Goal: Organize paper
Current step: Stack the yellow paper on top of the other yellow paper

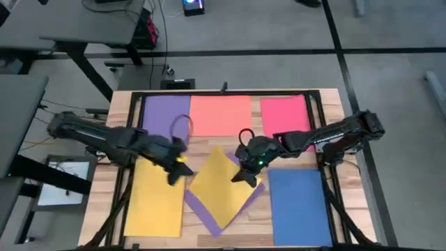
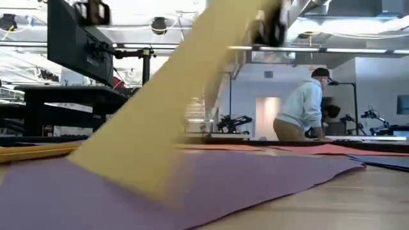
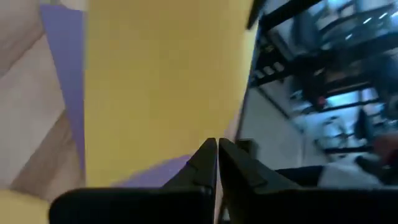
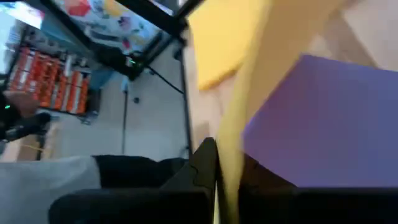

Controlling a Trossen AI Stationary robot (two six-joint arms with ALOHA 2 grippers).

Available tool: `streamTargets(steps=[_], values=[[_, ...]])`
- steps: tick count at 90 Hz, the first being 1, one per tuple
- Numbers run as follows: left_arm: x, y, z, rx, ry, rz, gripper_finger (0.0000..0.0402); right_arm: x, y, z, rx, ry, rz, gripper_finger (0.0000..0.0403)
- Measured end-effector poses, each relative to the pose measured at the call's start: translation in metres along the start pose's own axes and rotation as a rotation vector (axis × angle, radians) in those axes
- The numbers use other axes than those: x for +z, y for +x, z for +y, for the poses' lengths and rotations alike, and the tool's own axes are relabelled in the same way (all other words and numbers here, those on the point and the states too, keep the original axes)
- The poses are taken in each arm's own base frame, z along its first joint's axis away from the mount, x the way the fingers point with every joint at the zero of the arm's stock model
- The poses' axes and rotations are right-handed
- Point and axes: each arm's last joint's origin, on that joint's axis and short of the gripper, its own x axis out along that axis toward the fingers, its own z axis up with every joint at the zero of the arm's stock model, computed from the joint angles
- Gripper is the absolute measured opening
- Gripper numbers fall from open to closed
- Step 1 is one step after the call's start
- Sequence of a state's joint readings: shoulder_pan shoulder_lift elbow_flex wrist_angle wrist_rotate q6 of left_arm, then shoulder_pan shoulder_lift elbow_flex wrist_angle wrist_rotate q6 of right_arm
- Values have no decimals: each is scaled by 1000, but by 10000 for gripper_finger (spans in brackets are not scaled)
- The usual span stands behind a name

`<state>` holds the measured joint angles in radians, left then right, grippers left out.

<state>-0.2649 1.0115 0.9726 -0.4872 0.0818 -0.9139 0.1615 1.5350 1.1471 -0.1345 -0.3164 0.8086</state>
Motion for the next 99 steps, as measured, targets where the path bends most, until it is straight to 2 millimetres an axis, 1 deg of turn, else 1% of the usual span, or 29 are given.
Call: streamTargets(steps=[10, 16, 26, 31, 37, 44, 52, 57, 60, 65, 71, 77, 88, 99], values=[[-1, -39, -3, -86, -2, -65, 0, 25, 7, 9, 17, 33, -46, 0], [-3, -60, -5, -140, 19, -110, 0, 43, 14, 13, 31, 49, -84, 0], [-5, -86, -4, -197, 50, -179, 0, 70, 36, 13, 34, 88, -112, 0], [-7, -95, -3, -213, 72, -204, 0, 81, 52, 13, 42, 92, -109, 0], [-9, -104, -1, -224, 103, -222, 0, 97, 68, 22, 103, 50, -100, 0], [-11, -110, 1, -218, 150, -226, 0, 111, 83, 37, 229, -83, -55, 0], [-15, -114, 5, -198, 177, -208, 0, 122, 97, 54, 382, -255, 0, 0], [-17, -116, 7, -193, 197, -188, 0, 126, 107, 60, 460, -315, 32, 0], [-19, -117, 9, -184, 215, -180, 0, 128, 113, 61, 495, -333, 54, 0], [-20, -119, 10, -181, 241, -176, 0, 133, 123, 55, 524, -337, 73, 0], [-21, -122, 11, -182, 263, -180, 0, 138, 137, 42, 514, -287, 84, 0], [-22, -126, 12, -191, 282, -193, 0, 140, 152, 24, 490, -221, 103, 0], [-26, -133, 15, -211, 293, -179, 0, 137, 176, -10, 426, -110, 137, 0], [-34, -140, 23, -177, 260, -132, 0, 136, 189, -38, 360, -35, 154, 0]])
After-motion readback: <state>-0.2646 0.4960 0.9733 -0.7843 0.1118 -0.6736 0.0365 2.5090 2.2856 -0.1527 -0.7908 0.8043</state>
